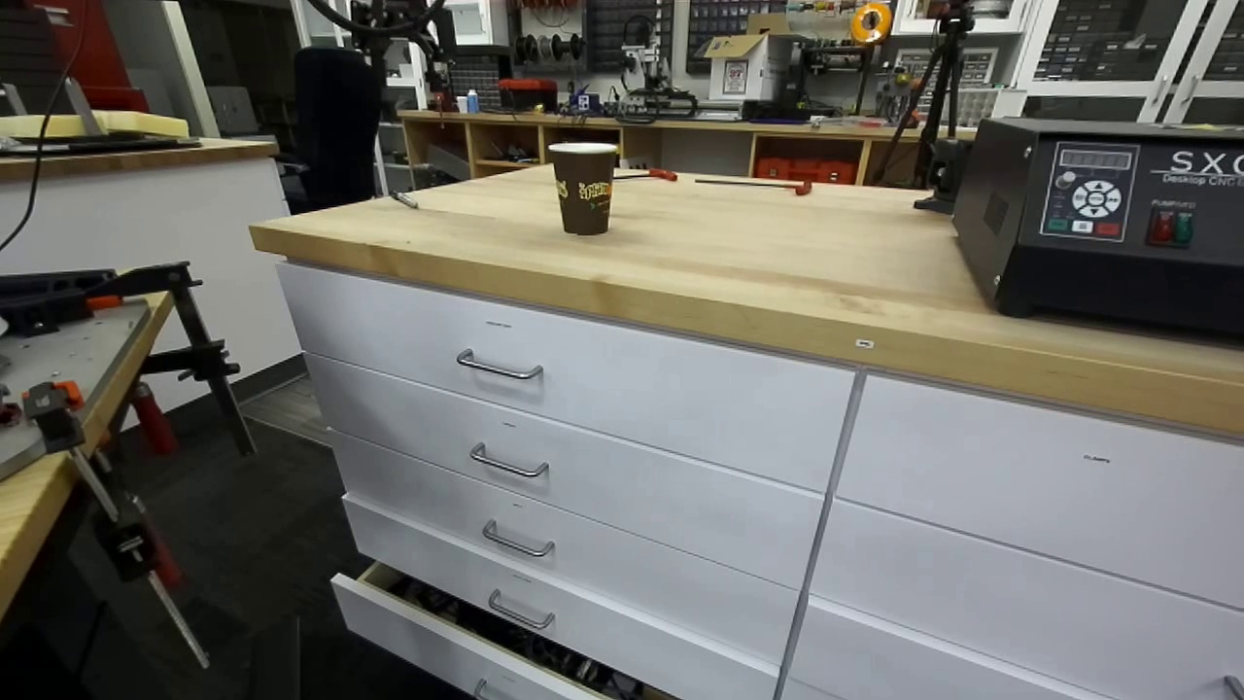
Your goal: Put the black pen inside the brown coffee cup then pull it out and set it on the counter
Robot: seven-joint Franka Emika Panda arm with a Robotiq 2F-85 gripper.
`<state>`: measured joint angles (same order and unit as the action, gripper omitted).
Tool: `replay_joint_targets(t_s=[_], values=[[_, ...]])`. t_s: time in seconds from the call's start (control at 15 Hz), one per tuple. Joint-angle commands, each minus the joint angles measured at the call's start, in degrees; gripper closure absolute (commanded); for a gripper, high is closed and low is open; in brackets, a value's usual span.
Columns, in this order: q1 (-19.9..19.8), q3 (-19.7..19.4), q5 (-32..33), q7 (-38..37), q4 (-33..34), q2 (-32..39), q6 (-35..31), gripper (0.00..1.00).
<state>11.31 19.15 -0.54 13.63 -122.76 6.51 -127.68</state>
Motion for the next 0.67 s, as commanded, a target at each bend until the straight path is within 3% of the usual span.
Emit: replay_joint_targets(t_s=[0.0, 0.4, 0.6], values=[[0.5, 0.0, -6.0, 12.9, 0.0, 3.1, 0.1, 0.00], [0.8, 3.6, -13.3, 28.6, -2.6, 7.1, 4.7, 0.00], [4.0, 4.2, -9.3, 25.0, -6.2, 6.8, -2.6, 0.00]])
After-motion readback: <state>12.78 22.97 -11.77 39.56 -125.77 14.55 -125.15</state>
